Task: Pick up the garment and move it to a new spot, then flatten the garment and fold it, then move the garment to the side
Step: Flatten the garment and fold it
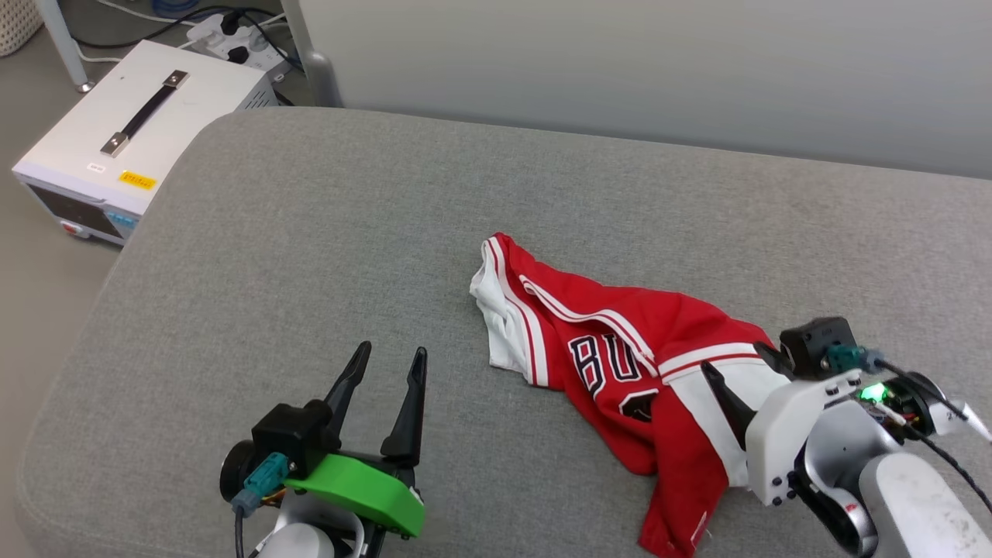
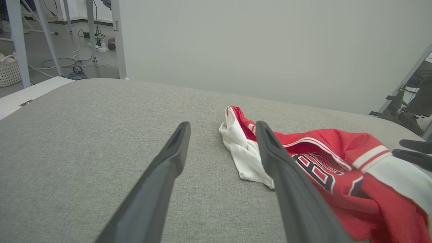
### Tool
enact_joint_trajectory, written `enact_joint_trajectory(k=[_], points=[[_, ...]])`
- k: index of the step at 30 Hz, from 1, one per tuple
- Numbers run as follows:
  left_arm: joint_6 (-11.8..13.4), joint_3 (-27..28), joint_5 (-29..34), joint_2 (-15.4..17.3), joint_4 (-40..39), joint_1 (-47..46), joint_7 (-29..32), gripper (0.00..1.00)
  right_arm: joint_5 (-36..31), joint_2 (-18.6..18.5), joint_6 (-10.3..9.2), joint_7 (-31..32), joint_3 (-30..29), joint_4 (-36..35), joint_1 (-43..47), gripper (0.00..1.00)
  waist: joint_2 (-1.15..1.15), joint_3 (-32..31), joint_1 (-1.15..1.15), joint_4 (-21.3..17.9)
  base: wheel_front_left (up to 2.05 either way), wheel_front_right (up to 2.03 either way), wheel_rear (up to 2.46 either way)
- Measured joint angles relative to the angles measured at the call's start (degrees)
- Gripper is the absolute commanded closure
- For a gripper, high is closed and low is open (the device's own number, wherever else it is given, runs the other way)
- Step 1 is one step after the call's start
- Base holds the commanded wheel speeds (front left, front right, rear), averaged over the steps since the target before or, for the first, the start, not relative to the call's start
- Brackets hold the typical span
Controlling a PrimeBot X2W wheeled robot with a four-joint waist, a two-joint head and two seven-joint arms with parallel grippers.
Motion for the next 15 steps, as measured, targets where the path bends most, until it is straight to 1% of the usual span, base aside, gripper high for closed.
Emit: enact_joint_trajectory(k=[3, 6, 9, 12, 15], points=[[-0.42, 0.69, 0.67, -0.40, 0.15, -0.34, 0.00, 0.00, 3.56, -0.77, 0.00, 10.55, 0.20, -0.53, -2.92, 0.00, 0.00, 0.96, 0.00, 1.01, 0.00, 0.00, 0.00], [-0.75, 0.86, 1.27, -0.79, 0.31, -0.74, 0.00, 0.00, 4.76, -0.80, 0.00, 20.31, -1.07, -0.09, -4.31, 0.00, 0.00, 1.81, 0.00, 2.07, 0.00, 0.00, 0.00], [-1.00, 0.91, 1.49, -1.19, 0.45, -1.23, 0.00, 0.00, 4.74, -1.42, 0.00, 28.44, -1.45, 0.77, -4.64, 0.00, 0.00, 2.62, 0.00, 3.28, 0.00, 0.00, 0.00], [-1.19, 0.93, 1.68, -1.52, 0.45, -1.68, 0.00, 0.00, 4.25, -1.54, 0.00, 32.72, -1.74, 1.32, -4.99, 0.00, 0.00, 3.66, 0.00, 4.37, 0.00, 0.00, 0.00], [-1.29, 0.97, 1.83, -1.93, 0.46, -2.05, 0.00, 0.00, 3.49, -1.52, 0.00, 33.89, -2.11, 2.15, -5.48, 0.00, 0.00, 4.89, 0.00, 5.27, 0.00, 0.00, 0.00]])
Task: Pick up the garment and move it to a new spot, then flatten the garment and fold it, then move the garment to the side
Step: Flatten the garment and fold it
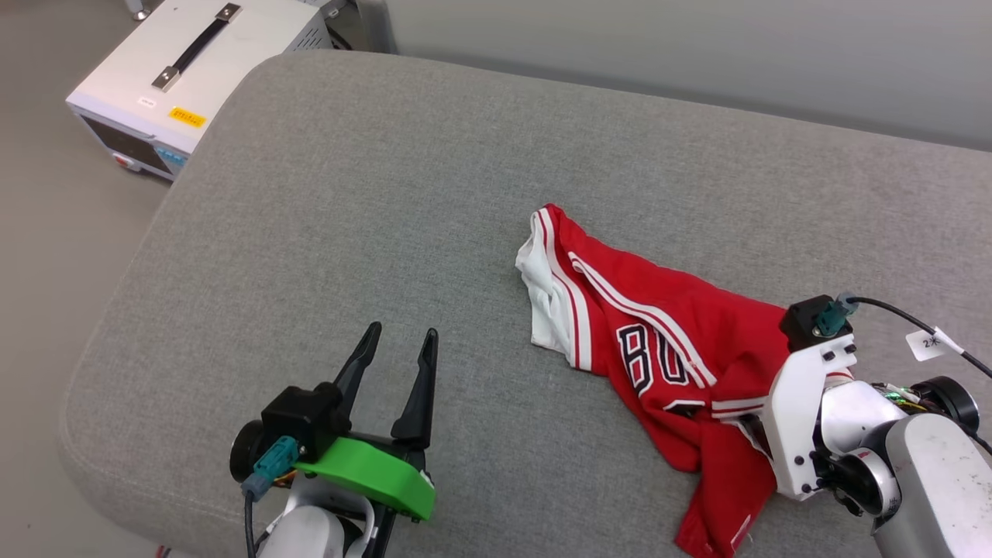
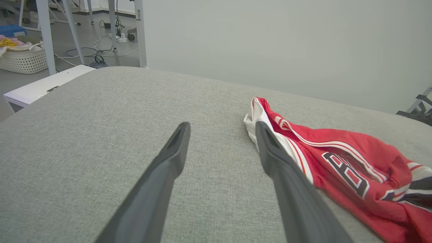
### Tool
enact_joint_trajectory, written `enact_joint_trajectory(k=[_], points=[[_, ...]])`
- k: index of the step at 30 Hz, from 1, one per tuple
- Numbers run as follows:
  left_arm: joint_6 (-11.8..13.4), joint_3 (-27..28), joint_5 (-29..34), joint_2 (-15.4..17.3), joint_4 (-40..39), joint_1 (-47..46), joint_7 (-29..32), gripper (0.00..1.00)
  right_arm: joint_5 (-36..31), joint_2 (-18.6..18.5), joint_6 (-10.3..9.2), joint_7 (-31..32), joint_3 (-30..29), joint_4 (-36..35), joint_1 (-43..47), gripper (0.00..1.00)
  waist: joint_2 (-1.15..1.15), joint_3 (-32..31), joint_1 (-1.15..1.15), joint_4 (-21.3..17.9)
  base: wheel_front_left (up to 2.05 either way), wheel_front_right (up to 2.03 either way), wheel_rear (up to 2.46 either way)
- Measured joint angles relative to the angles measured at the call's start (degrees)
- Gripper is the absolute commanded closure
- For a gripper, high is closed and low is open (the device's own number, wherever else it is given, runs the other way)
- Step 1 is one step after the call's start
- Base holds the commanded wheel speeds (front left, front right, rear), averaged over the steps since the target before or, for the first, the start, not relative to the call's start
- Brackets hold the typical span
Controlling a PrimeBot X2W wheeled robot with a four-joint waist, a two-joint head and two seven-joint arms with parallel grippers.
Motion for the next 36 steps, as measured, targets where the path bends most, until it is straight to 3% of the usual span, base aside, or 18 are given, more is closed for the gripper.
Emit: enact_joint_trajectory(k=[3, 4, 5, 6, 15, 26, 27, 28, 36], points=[[-0.13, 0.15, 0.07, -0.15, 0.12, -0.03, 0.00, 0.00, -0.73, 0.04, 0.00, 0.20, -0.40, 1.11, -0.15, 0.00, 0.00, 0.97, 0.00, 0.80, 0.00, 0.00, 0.00], [-0.13, 0.25, 0.09, -0.18, 0.15, -0.03, 0.00, 0.00, -0.79, 0.11, 0.00, 0.20, -0.68, 1.49, -0.24, 0.43, 0.00, 1.25, 0.00, 1.01, 0.00, 0.00, 0.00], [-0.14, 0.33, 0.24, -0.19, 0.19, -0.03, 0.00, 0.00, -0.78, 0.15, 0.00, 0.09, -0.83, 1.76, -0.29, 0.79, 0.00, 1.50, 0.00, 1.19, 0.00, 0.00, 0.00], [-0.14, 0.40, 0.34, -0.21, 0.22, -0.03, 0.00, 0.00, -0.78, 0.22, 0.00, -0.36, -1.07, 1.91, -0.30, 1.00, 0.00, 1.66, 0.00, 1.29, 0.00, 0.00, 0.00], [-0.24, 0.94, 0.57, -0.45, 1.10, -0.04, 0.00, 0.00, 1.80, -0.10, 0.05, -3.64, -6.04, 1.60, -1.02, 1.00, 0.00, 0.84, 0.00, -0.11, 0.00, 0.00, 0.00], [-0.37, 1.00, 0.57, -0.56, 1.30, -0.25, 0.00, 0.00, 2.70, -4.69, 0.01, 0.44, -17.31, 1.15, -0.96, 1.00, 0.00, 0.33, 0.00, -2.89, 0.00, 0.00, 0.00], [-0.38, 0.97, 0.56, -0.57, 1.33, -0.44, 0.00, 0.00, 2.29, -5.22, 0.01, -0.03, -17.77, 1.96, -0.98, 0.72, 0.00, 0.46, 0.00, -3.08, 0.00, 0.00, 0.00], [-0.38, 0.92, 0.56, -0.57, 1.40, -0.69, 0.00, 0.00, 1.64, -5.71, 0.01, -1.24, -18.00, 2.83, -1.02, 0.00, 0.00, 0.59, 0.00, -3.28, 0.00, 0.00, 0.00], [-0.38, 0.90, 0.55, -0.60, 1.99, -1.26, 0.00, 0.00, 0.60, -4.89, 0.00, -14.06, -15.64, 4.41, -2.31, 0.00, 0.00, 0.14, 0.00, -5.27, 0.00, 0.00, 0.00]])
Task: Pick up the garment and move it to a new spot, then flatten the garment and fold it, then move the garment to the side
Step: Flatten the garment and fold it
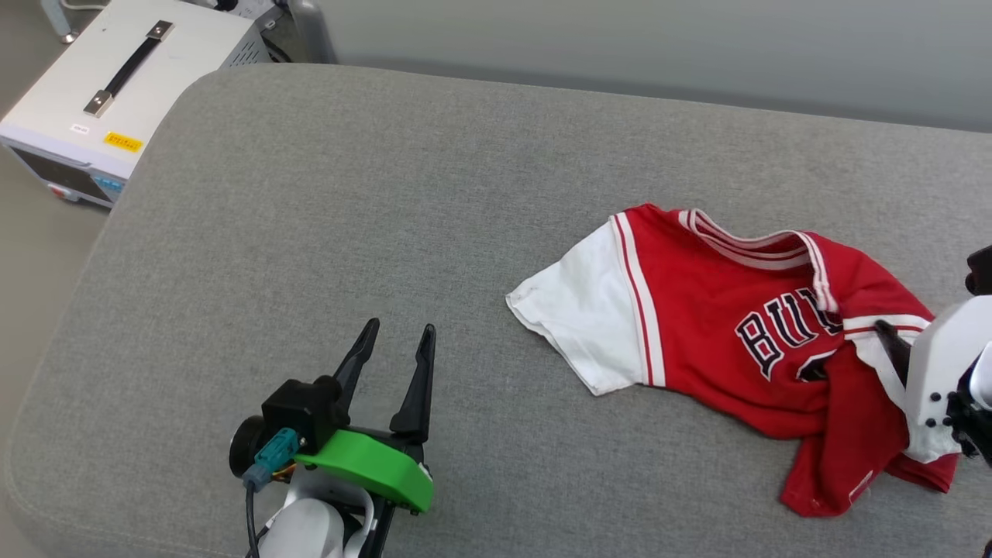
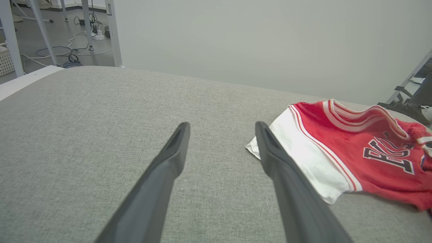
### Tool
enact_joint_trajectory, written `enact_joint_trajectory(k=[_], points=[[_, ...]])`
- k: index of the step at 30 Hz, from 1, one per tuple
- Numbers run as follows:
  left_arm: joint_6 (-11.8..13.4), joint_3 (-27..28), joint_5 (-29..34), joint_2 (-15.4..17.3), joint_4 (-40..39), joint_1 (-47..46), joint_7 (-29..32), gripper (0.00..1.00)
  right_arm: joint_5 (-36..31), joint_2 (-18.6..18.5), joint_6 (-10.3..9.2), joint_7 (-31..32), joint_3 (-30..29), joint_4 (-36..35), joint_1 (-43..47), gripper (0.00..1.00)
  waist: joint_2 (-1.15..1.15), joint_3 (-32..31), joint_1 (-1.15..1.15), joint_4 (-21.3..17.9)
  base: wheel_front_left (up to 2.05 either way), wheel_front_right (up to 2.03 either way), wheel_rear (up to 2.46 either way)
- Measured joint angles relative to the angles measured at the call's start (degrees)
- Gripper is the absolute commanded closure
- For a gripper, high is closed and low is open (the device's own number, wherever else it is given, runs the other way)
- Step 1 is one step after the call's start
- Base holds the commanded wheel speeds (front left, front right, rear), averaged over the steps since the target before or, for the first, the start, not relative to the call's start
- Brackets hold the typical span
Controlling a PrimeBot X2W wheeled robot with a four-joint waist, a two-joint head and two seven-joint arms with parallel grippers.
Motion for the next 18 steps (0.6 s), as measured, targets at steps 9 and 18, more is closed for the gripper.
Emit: enact_joint_trajectory(k=[9, 18], points=[[0.00, 0.16, -0.60, 0.18, 0.27, 0.05, 0.00, 0.00, 1.63, 1.56, 0.00, -18.81, 2.11, -7.69, 4.58, 0.00, 0.00, -2.49, 0.00, -3.23, 0.00, 0.00, 0.00], [0.00, -1.93, -1.51, 0.25, 1.70, 0.08, 0.00, 0.00, 0.02, 9.00, 0.00, -33.18, 0.78, -14.55, 14.46, 0.00, 0.00, -3.87, 0.00, -7.37, 0.00, 0.00, 0.00]])
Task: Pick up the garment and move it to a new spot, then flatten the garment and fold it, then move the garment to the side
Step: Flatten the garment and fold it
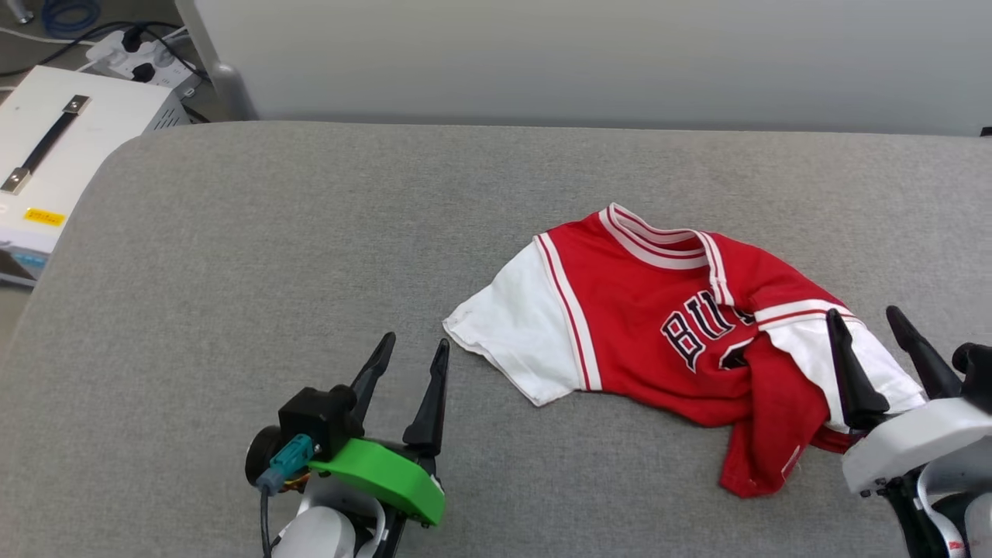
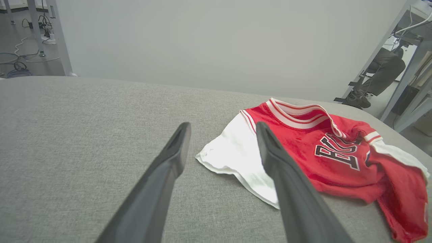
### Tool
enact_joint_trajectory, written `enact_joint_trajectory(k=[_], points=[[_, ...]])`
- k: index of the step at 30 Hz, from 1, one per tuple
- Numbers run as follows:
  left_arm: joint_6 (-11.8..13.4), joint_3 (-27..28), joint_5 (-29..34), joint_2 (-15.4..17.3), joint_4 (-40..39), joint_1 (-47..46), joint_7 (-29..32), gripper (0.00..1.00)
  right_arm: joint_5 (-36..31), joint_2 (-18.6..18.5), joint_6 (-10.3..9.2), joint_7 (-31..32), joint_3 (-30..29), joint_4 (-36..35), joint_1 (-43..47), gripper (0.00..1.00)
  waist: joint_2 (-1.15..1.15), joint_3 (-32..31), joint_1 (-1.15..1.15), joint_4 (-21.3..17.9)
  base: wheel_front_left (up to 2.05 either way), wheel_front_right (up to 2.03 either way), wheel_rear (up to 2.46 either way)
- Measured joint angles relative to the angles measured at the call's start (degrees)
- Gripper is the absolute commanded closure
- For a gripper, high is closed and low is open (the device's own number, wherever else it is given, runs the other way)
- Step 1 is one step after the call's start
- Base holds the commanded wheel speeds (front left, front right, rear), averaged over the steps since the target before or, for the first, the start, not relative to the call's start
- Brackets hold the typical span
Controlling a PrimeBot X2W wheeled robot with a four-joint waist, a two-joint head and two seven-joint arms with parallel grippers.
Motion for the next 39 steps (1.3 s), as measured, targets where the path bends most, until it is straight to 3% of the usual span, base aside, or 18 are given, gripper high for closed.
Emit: enact_joint_trajectory(k=[5, 8, 15, 16, 17, 25, 30, 31, 32, 35, 39], points=[[0.00, -0.70, -0.54, 0.21, 2.46, -0.51, 0.22, 0.00, -0.51, 1.04, 0.00, -2.27, 0.36, -0.75, 1.33, 0.00, 0.00, 0.47, 0.00, -2.20, 0.00, 0.00, 0.00], [0.10, -1.02, -0.53, 0.51, 3.60, -3.38, 3.37, 0.00, -0.78, 1.00, 0.00, -2.37, 0.59, -1.41, 1.34, 0.00, 0.00, 1.28, 0.00, -3.21, 0.00, 0.00, 0.00], [2.98, -2.44, -0.07, 1.33, 7.42, -11.18, 19.67, 0.00, -1.54, 0.99, 0.00, -2.32, 1.47, -2.18, 1.30, 0.00, 0.00, 3.86, 0.00, -5.30, 0.00, 0.00, 0.00], [4.81, -2.34, 0.05, 1.78, 9.90, -13.70, 24.97, 0.00, -1.59, 1.15, 0.00, -2.35, 2.52, -2.13, 1.18, 0.00, 0.00, 4.95, 0.00, -6.38, 0.00, 0.00, 0.00], [5.58, -2.34, 0.54, 1.99, 11.01, -14.60, 26.30, 0.00, -1.59, 1.20, 0.00, -2.38, 2.81, -2.10, 1.13, 0.00, 0.00, 5.33, 0.00, -6.82, 0.00, 0.00, 0.00], [10.25, -2.19, 4.07, 4.54, 19.14, -19.96, 27.86, 0.00, -1.59, 1.16, 0.00, -2.91, 4.04, -1.65, 0.74, 0.00, 0.00, 8.22, 0.00, -9.80, 0.00, 0.00, 0.00], [10.06, -2.91, 4.59, 4.65, 22.94, -22.19, 28.38, 0.00, -1.60, 1.05, 0.00, -3.32, 4.23, -1.34, 0.73, 0.00, 0.00, 9.35, 0.01, -10.89, 0.00, 0.00, 0.00], [9.69, -3.16, 4.54, 4.55, 23.46, -22.53, 28.52, 0.40, -1.60, 1.03, 0.00, -3.32, 4.23, -1.25, 0.71, 0.00, 0.00, 9.44, 0.00, -10.98, 0.00, 0.00, 0.00], [9.15, -3.23, 4.41, 4.50, 23.83, -22.71, 28.52, 1.00, -1.60, 1.00, 0.00, -3.32, 4.22, -1.19, 0.71, 0.00, 0.00, 9.45, 0.00, -10.98, 0.00, 0.00, 0.00], [7.20, -3.68, 3.41, 3.74, 24.79, -23.00, 28.05, 1.00, -1.87, 0.76, 0.00, -3.32, 4.02, -0.92, 0.60, 0.00, 0.00, 9.20, 0.01, -10.59, 0.00, 0.00, 0.00], [6.98, -2.97, 1.27, 2.79, 25.91, -22.48, 24.27, 1.00, -2.03, 0.45, 0.00, -3.30, 4.09, -0.68, 0.58, 0.00, 0.00, 8.34, 0.01, -9.85, 0.00, 0.00, 0.00]])
